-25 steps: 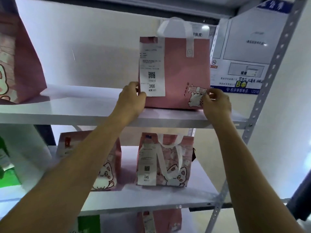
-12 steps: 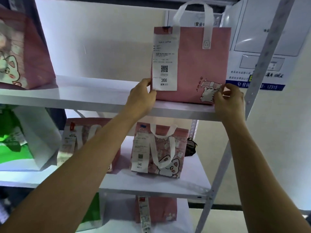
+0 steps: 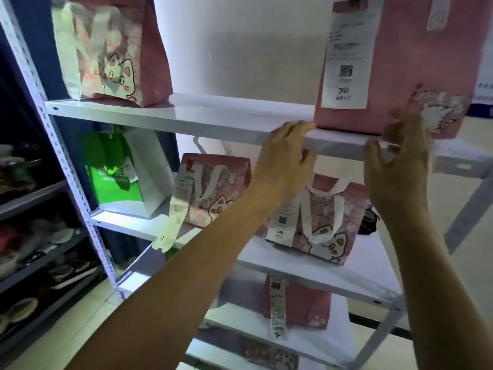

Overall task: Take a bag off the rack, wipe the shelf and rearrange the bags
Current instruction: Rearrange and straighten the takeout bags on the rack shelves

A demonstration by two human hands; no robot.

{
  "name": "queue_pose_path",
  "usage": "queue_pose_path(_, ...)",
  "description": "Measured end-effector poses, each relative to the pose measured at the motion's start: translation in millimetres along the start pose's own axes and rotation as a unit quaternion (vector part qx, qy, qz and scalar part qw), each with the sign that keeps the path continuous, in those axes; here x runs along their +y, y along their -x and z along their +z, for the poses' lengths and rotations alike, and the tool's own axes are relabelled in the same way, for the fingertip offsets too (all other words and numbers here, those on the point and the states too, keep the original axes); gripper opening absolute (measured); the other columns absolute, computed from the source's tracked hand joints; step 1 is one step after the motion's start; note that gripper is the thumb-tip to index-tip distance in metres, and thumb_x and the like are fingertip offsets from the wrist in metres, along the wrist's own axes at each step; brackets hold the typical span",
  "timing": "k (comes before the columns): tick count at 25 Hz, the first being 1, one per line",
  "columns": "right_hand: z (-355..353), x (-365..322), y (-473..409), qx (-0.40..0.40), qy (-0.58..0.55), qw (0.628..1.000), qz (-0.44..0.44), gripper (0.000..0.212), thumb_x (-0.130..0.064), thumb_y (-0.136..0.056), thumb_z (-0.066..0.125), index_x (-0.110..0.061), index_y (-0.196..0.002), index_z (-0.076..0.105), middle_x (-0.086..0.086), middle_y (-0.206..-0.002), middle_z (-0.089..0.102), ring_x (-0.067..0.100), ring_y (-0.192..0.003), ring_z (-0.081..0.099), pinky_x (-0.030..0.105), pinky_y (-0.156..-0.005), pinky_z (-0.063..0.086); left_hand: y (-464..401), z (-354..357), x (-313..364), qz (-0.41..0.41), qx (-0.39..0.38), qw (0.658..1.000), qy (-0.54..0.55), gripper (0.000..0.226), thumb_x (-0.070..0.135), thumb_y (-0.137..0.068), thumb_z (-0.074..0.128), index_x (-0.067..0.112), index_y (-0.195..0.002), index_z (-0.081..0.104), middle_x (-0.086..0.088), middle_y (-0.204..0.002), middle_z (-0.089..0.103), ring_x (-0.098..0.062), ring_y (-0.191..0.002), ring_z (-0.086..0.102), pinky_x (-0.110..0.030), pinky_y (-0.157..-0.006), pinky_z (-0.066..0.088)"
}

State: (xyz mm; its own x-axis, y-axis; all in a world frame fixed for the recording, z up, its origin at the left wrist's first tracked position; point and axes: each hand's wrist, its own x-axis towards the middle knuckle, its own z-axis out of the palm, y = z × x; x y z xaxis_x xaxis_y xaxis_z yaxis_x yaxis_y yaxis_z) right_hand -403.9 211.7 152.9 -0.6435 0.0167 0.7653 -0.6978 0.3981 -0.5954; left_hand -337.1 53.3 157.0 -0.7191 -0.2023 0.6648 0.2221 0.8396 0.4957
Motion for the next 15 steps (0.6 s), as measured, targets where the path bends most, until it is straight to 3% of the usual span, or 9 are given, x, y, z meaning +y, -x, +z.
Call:
queue_pose_path(4, 36.8, -15.3, 38.6, -0.059, -0.034, 0.997, -0.022, 0.04, -0.013, -0.095, 0.059, -0.016, -0.134, 0.051, 0.003, -0.12, 0.054, 0.009, -0.107, 0.051, 0.012, -0.087, 0.043, 35.0, -9.1, -21.0, -0.035, 0.005, 0.999, -0.018, 0.044, 0.017, -0.096, 0.052, 0.017, -0.14, 0.048, -0.003, -0.139, 0.051, -0.02, -0.129, 0.042, -0.036, -0.109, 0.036)
queue_pose_path(8, 68.9, -22.7, 72.3, -0.12, -0.047, 0.992, 0.0, 0.045, -0.017, -0.097, 0.06, -0.023, -0.14, 0.049, 0.003, -0.128, 0.056, 0.011, -0.111, 0.055, 0.025, -0.091, 0.046, 65.9, -23.2, -53.1, -0.066, 0.008, 0.997, -0.033, 0.04, 0.016, -0.096, 0.052, 0.02, -0.136, 0.051, 0.0, -0.137, 0.054, -0.017, -0.124, 0.046, -0.032, -0.106, 0.038)
queue_pose_path(12, 102.6, -32.4, 100.7, -0.154, -0.035, 0.987, 0.006, 0.045, -0.015, -0.096, 0.061, -0.022, -0.139, 0.049, 0.004, -0.126, 0.057, 0.011, -0.108, 0.055, 0.028, -0.091, 0.048, 93.1, -40.3, -87.6, -0.101, 0.001, 0.994, -0.033, 0.034, 0.016, -0.097, 0.053, 0.02, -0.13, 0.054, 0.001, -0.134, 0.056, -0.01, -0.116, 0.046, -0.028, -0.102, 0.04)
queue_pose_path(15, 130.0, -47.1, 122.8, -0.185, -0.029, 0.982, 0.033, 0.042, -0.018, -0.097, 0.06, -0.023, -0.137, 0.049, 0.001, -0.127, 0.056, 0.012, -0.11, 0.056, 0.032, -0.09, 0.048, 111.6, -59.7, -116.9, -0.123, -0.011, 0.992, -0.025, 0.029, 0.019, -0.098, 0.05, 0.019, -0.126, 0.055, 0.0, -0.13, 0.057, -0.015, -0.116, 0.047, -0.033, -0.102, 0.043)
